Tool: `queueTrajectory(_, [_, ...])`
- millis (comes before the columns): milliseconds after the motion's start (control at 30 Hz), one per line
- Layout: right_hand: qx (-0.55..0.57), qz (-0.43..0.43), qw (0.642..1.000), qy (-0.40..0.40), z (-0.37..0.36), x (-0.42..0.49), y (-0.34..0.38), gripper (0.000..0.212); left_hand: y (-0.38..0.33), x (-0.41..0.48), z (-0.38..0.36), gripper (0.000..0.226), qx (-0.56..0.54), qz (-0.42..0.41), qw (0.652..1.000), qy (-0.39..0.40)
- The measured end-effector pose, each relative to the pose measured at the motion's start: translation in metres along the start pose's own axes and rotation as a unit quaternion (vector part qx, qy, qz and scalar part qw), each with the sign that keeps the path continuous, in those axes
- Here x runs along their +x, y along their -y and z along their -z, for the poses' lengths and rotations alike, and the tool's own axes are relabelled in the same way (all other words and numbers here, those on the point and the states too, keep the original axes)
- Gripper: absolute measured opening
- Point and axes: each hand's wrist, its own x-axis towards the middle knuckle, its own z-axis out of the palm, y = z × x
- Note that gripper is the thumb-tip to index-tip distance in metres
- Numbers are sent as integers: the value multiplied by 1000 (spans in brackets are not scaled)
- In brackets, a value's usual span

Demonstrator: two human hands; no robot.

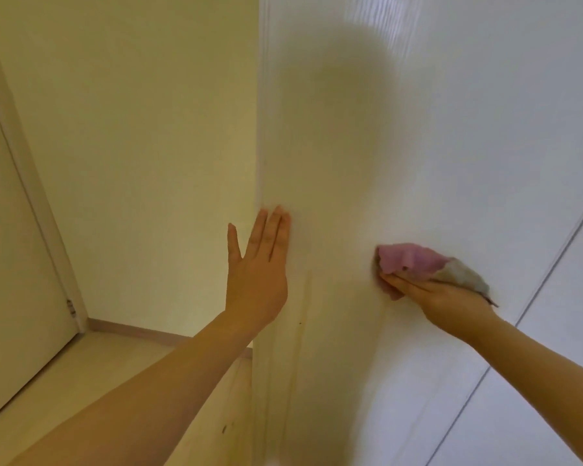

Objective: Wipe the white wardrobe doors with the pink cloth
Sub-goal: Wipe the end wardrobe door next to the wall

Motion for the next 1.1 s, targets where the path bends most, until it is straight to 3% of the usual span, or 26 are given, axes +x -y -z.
queueTrajectory(67, [29, 31, 999, 7, 5, -1, -12, 49, -11, 4, -2, 71, -4, -29, 999, -14])
queueTrajectory(100, [93, -27, 995, -1, 4, 3, 2, 44, -17, 7, -3, 69, -6, -34, 999, -17])
queueTrajectory(167, [153, -52, 981, -107, -13, 5, 17, 40, -25, 12, -8, 71, -2, -39, 999, -14])
queueTrajectory(200, [129, -64, 986, -84, -27, 0, 18, 45, -31, 12, -12, 73, -1, -42, 999, -14])
queueTrajectory(267, [13, 2, 992, -127, -67, -17, 5, 48, -33, 11, -16, 77, 5, -47, 999, -10])
queueTrajectory(367, [-32, 37, 992, -117, -58, -20, 5, 31, -33, 13, -18, 73, 17, -53, 998, -21])
queueTrajectory(400, [-49, 41, 988, -139, -42, -7, 6, 29, -32, 14, -18, 68, 21, -55, 998, -25])
queueTrajectory(500, [-23, 24, 946, -321, 2, 40, 11, 44, -36, 14, -23, 55, 28, -48, 998, -35])
queueTrajectory(533, [-35, 24, 941, -334, 6, 48, 12, 48, -37, 13, -24, 55, 30, -44, 998, -37])
queueTrajectory(700, [-82, 107, 954, -266, -65, -2, -8, 46, -34, 14, -27, 54, 33, -49, 997, -47])
queueTrajectory(767, [-107, 131, 954, -247, -49, 8, -7, 48, -32, 14, -27, 54, 38, -55, 997, -50])
queueTrajectory(833, [-69, 111, 952, -276, -12, 38, 3, 48, -33, 13, -29, 54, 36, -53, 997, -48])
queueTrajectory(933, [-59, 80, 918, -384, 13, 57, 1, 47, -36, 14, -33, 54, 32, -42, 997, -51])
queueTrajectory(1033, [-120, 116, 936, -309, -45, 17, -10, 58, -31, 15, -30, 54, 36, -66, 996, -47])
queueTrajectory(1100, [-96, 114, 960, -236, -86, -18, -9, 72, -27, 16, -25, 54, 40, -85, 995, -45])
